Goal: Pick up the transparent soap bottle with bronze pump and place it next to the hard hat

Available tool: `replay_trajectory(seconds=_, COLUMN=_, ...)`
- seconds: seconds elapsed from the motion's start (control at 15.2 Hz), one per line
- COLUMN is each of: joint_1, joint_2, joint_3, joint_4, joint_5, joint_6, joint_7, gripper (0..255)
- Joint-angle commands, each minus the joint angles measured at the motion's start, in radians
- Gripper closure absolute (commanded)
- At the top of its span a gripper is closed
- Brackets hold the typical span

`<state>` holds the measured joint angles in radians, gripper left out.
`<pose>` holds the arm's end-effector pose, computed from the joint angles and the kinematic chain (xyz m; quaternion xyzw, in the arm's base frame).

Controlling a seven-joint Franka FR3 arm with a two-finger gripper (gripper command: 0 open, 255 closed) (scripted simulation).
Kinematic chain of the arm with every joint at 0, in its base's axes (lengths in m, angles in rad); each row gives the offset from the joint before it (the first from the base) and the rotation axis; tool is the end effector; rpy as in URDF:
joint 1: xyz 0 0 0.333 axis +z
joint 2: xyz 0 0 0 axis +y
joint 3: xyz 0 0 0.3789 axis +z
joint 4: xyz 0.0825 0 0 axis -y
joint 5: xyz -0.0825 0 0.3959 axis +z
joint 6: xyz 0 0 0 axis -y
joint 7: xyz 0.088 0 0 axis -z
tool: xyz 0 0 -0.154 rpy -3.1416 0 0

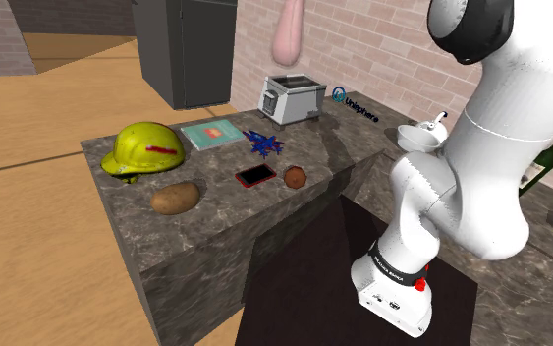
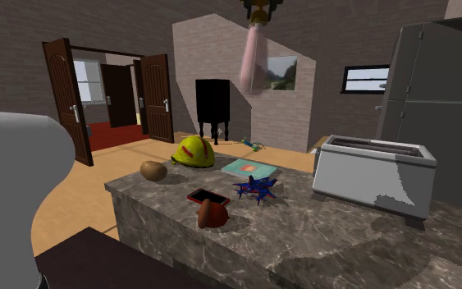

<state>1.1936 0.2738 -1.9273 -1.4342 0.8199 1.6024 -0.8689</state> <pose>0.5406 -0.1891 0.7679 -0.9471 -0.1138 -0.2801 0.1082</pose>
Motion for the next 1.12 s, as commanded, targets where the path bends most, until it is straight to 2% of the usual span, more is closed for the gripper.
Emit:
replay_trajectory(seconds=0.0, joint_1=0.062, joint_2=0.061, joint_3=-0.059, joint_4=-0.024, joint_5=0.052, joint_6=-0.003, joint_7=0.014, gripper=255)
replay_trajectory(seconds=0.46, joint_1=0.163, joint_2=0.178, joint_3=-0.08, joint_4=-0.048, joint_5=0.131, joint_6=0.025, joint_7=0.111, gripper=255)
replay_trajectory(seconds=0.92, joint_1=0.198, joint_2=0.253, joint_3=-0.014, joint_4=-0.009, joint_5=0.173, joint_6=0.064, joint_7=0.239, gripper=255)
replay_trajectory(seconds=1.06, joint_1=0.222, joint_2=0.267, joint_3=-0.029, joint_4=-0.05, joint_5=0.183, joint_6=0.082, joint_7=0.221, gripper=255)
